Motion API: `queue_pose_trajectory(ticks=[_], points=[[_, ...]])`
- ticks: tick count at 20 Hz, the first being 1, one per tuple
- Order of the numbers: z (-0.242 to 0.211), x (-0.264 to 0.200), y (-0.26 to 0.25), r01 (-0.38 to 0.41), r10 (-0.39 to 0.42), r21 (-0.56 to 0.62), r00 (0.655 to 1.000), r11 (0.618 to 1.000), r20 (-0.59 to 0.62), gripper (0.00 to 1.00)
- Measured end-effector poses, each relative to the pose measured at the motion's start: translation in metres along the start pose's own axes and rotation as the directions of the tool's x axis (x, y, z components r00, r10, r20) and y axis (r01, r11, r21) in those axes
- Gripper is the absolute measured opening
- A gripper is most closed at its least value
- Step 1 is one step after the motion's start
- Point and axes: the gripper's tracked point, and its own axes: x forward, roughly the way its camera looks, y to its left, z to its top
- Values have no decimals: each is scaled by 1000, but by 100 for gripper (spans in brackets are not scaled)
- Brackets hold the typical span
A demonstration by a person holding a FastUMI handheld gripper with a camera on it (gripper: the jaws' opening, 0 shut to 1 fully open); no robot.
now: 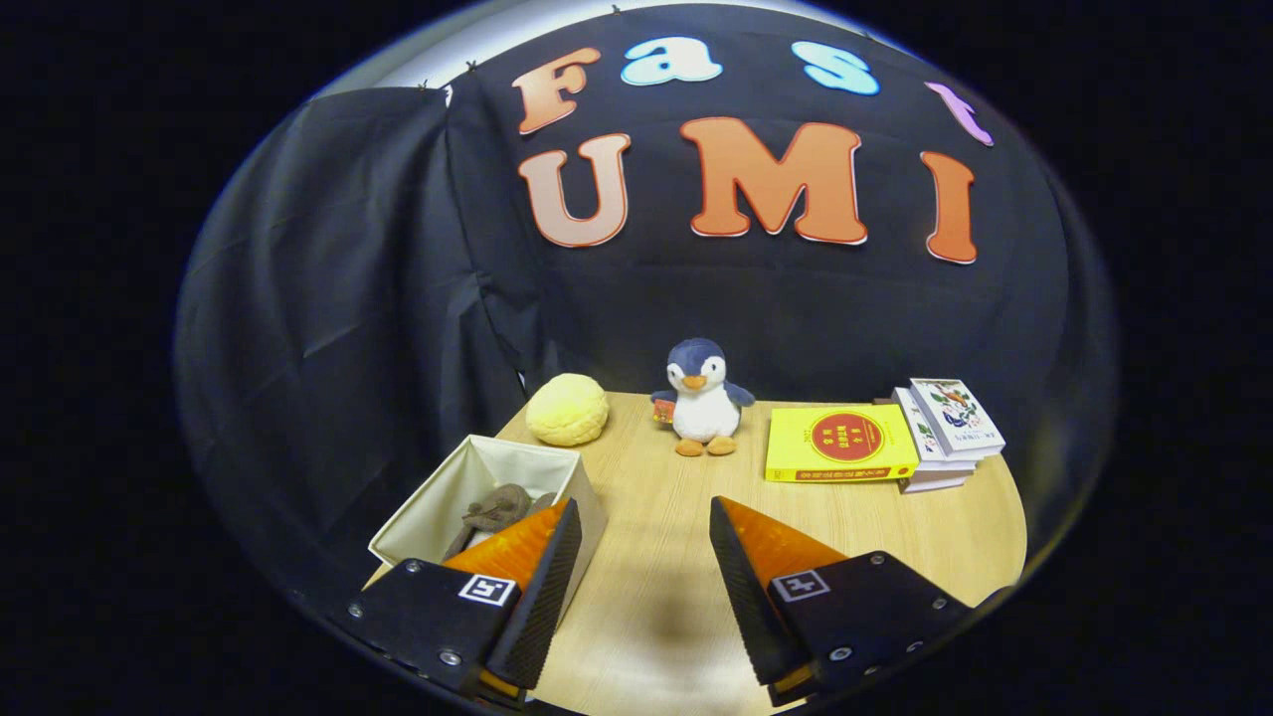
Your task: Open the storage box then place both shoes into the box .Put the left shoe in first, then the right shoe, with the right side of both shoes facing outward in a uniform manner.
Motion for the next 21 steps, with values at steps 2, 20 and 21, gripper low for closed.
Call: queue_pose_trajectory(ticks=[2,20,21], points=[[7,-12,-27,26,-27,13,999,1000,37,79],[92,-95,-148,49,-6,-91,905,995,425,97],[97,-97,-151,54,-4,-98,896,994,445,97]])
